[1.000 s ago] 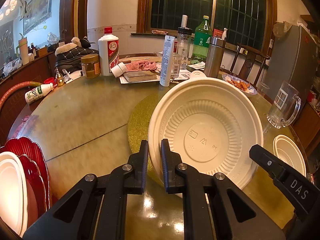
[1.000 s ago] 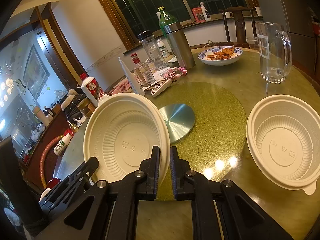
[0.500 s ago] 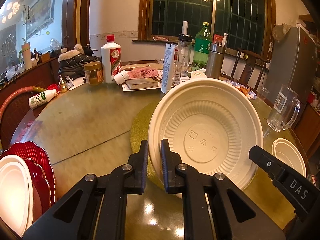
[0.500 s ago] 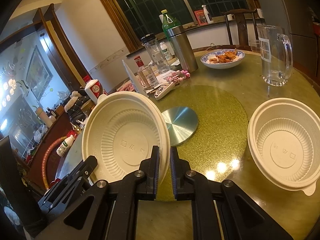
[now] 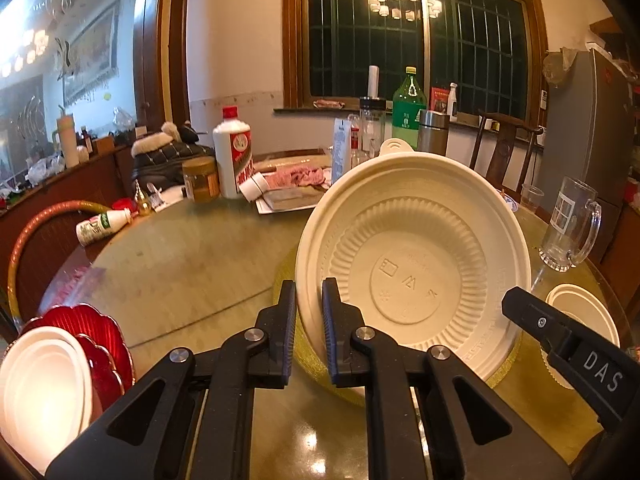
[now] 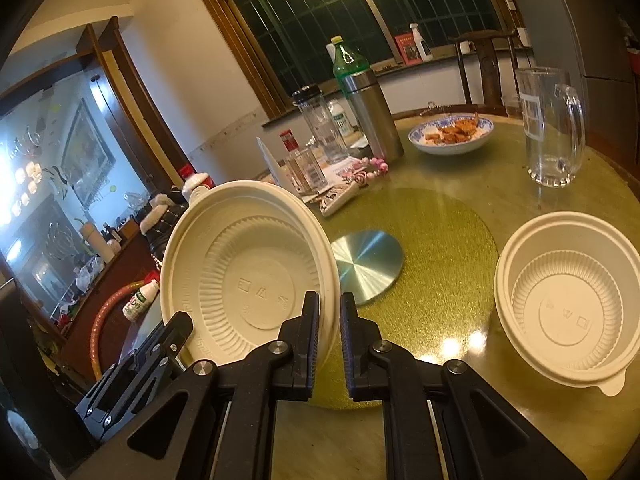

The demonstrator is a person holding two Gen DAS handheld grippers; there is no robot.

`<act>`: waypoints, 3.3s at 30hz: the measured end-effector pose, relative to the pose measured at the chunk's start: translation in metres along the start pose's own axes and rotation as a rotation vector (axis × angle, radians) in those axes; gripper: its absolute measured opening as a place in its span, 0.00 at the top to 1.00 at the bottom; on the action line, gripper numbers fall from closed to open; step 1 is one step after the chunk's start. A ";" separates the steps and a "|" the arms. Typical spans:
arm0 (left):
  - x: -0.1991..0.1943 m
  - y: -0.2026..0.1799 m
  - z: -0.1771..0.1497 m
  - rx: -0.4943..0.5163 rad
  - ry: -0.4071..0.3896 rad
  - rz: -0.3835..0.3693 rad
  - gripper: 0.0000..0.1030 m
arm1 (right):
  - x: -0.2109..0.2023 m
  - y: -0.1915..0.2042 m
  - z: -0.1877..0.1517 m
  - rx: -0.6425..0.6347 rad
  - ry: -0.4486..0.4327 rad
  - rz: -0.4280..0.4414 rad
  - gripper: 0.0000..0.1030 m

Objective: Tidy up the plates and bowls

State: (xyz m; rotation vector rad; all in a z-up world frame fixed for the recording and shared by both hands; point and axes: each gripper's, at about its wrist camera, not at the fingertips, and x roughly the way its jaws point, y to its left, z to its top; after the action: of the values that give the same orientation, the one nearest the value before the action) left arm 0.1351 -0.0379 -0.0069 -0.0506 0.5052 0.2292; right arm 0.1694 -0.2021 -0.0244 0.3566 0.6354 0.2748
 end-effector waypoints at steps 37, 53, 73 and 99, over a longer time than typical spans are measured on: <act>-0.097 0.106 -0.003 -0.114 -0.024 0.036 0.88 | -0.079 0.114 -0.028 -0.185 -0.001 0.098 0.90; -0.109 0.150 -0.015 -0.158 0.009 0.077 0.88 | -0.071 0.156 -0.047 -0.227 0.048 0.150 0.90; -0.117 0.199 -0.031 -0.212 0.066 0.120 0.88 | -0.065 0.205 -0.073 -0.288 0.103 0.219 0.91; -0.103 0.241 -0.044 -0.262 0.208 0.153 0.88 | -0.021 0.238 -0.096 -0.304 0.265 0.253 0.90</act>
State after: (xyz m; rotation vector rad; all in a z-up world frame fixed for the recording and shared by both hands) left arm -0.0285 0.1710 0.0062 -0.2938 0.6844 0.4425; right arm 0.0601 0.0286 0.0118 0.1061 0.7961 0.6608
